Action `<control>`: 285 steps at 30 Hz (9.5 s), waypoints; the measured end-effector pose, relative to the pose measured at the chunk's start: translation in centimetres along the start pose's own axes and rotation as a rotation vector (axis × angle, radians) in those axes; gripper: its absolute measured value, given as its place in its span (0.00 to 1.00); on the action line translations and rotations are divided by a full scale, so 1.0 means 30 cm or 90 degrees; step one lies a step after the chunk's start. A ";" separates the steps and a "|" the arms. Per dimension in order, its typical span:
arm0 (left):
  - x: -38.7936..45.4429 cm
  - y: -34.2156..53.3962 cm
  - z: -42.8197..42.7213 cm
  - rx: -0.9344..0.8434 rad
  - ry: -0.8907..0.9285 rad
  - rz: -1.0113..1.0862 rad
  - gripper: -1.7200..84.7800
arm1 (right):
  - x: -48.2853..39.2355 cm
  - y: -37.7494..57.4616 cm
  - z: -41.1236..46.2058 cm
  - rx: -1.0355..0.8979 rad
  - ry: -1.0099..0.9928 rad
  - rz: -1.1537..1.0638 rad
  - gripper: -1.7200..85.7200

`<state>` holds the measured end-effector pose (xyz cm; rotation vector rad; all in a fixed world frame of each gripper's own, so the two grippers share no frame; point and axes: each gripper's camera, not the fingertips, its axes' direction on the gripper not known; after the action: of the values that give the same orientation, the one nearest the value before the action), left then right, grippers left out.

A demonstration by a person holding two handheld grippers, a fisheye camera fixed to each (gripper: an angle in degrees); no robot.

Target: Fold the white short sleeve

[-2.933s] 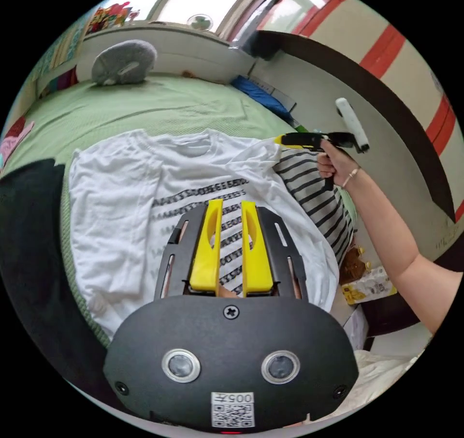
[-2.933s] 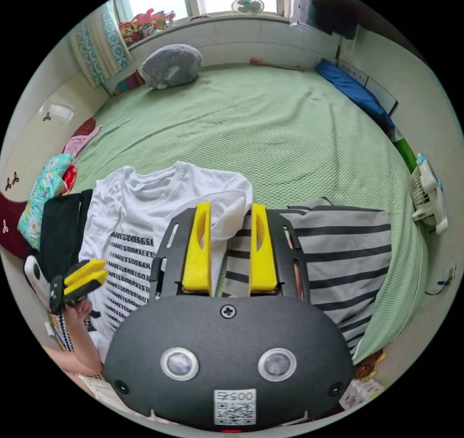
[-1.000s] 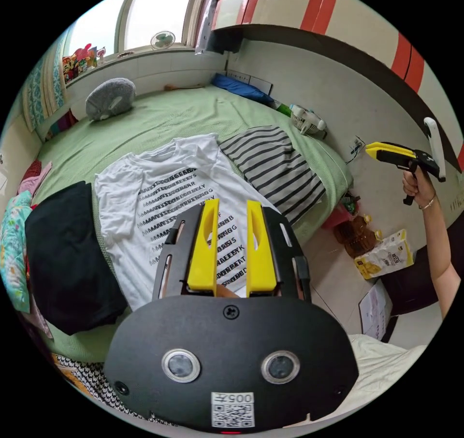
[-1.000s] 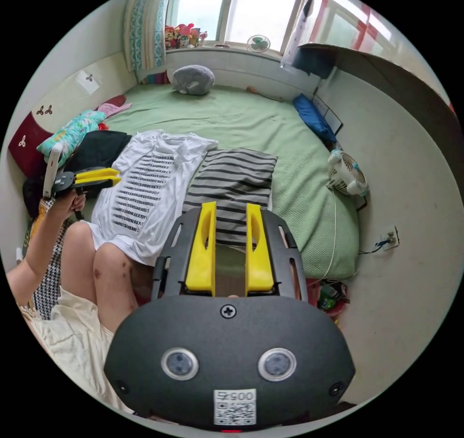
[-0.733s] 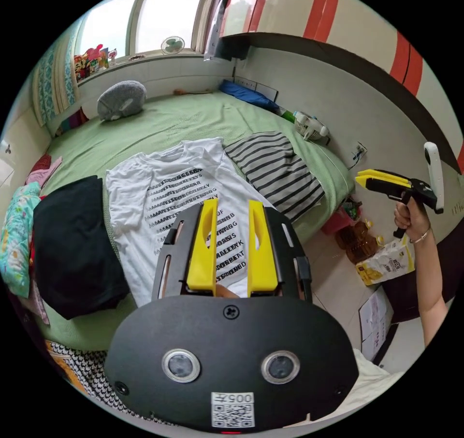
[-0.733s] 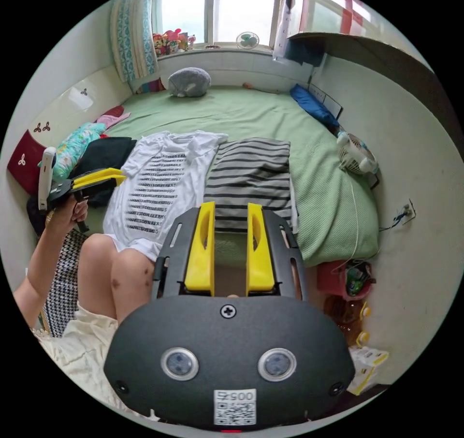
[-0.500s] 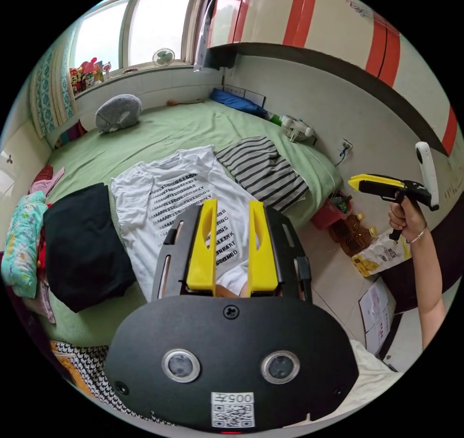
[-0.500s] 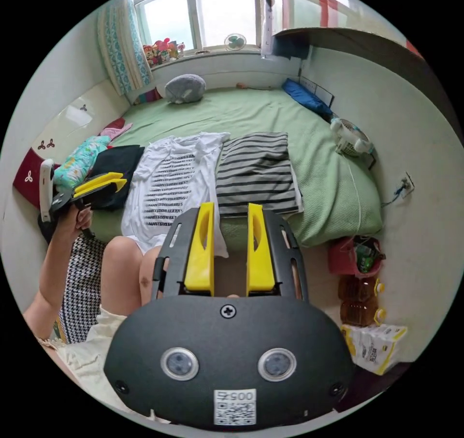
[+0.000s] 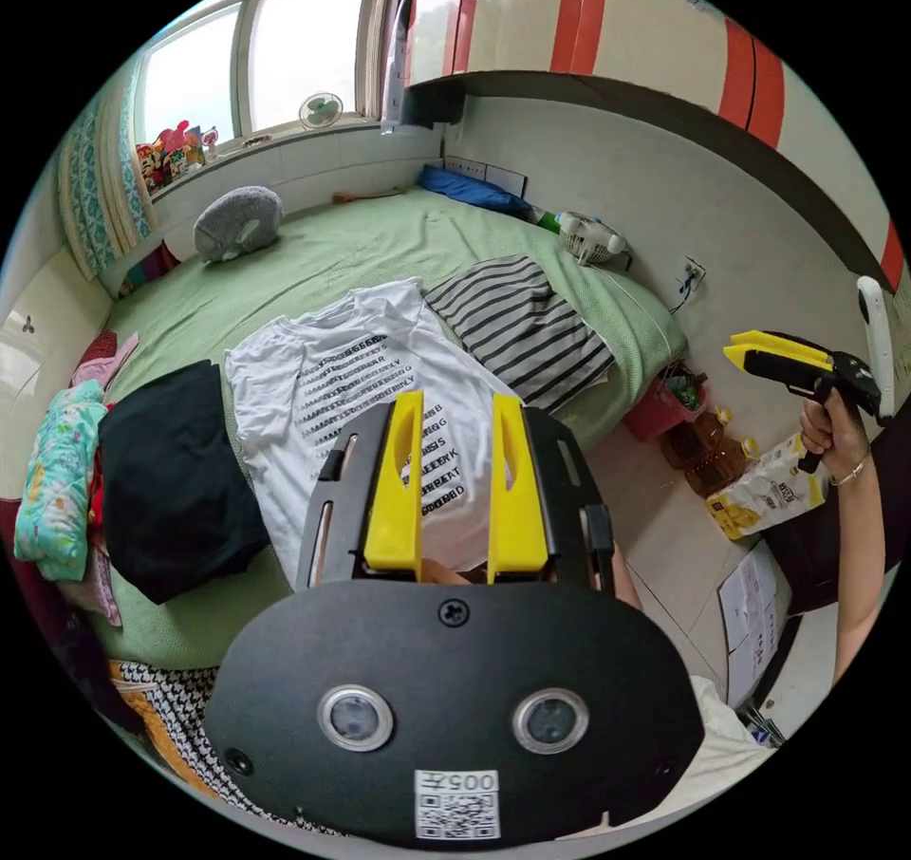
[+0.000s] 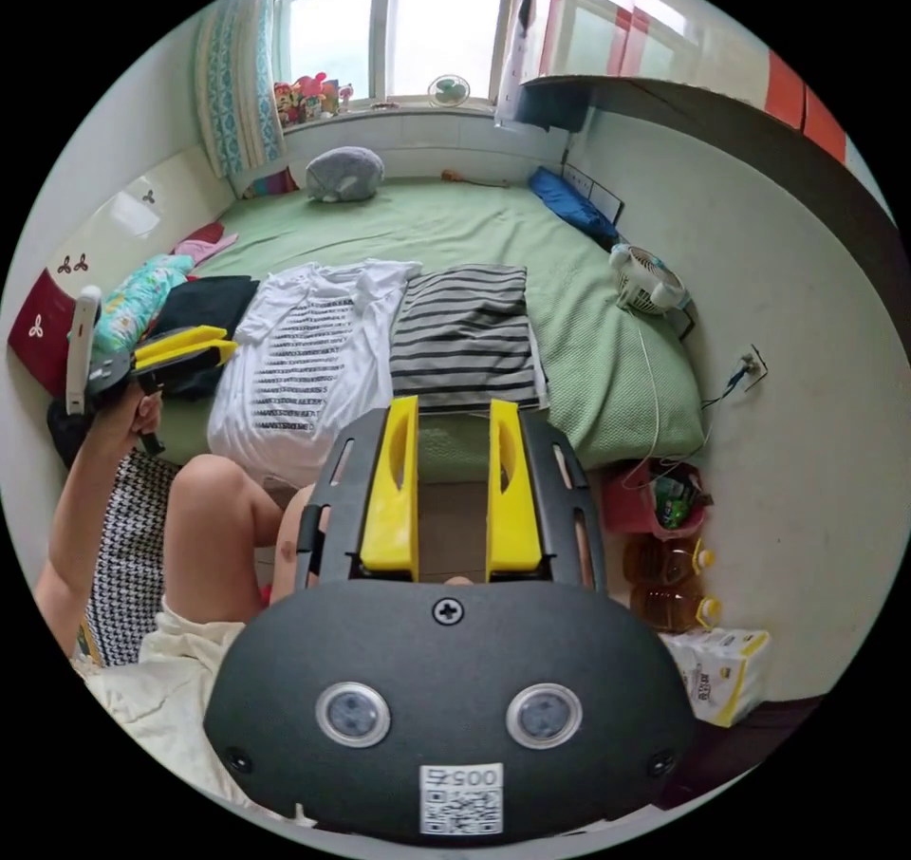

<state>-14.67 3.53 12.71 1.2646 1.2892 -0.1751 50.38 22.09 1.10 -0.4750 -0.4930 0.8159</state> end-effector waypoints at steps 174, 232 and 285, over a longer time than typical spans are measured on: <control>0.143 -0.632 1.660 -0.163 0.115 0.127 0.10 | 0.553 -0.725 1.953 -0.381 -0.309 -0.036 0.15; -0.774 -0.541 1.294 -0.059 0.171 -0.146 0.12 | -0.216 -1.457 2.090 -0.254 -0.278 0.018 0.13; -0.943 -0.543 1.312 -0.098 0.217 -0.135 0.12 | -0.619 -0.908 1.678 -0.264 -0.040 -0.086 0.09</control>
<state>-12.59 -47.47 15.89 1.0541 1.6970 -0.0084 25.57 1.90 52.08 -0.7912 -0.7498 0.5985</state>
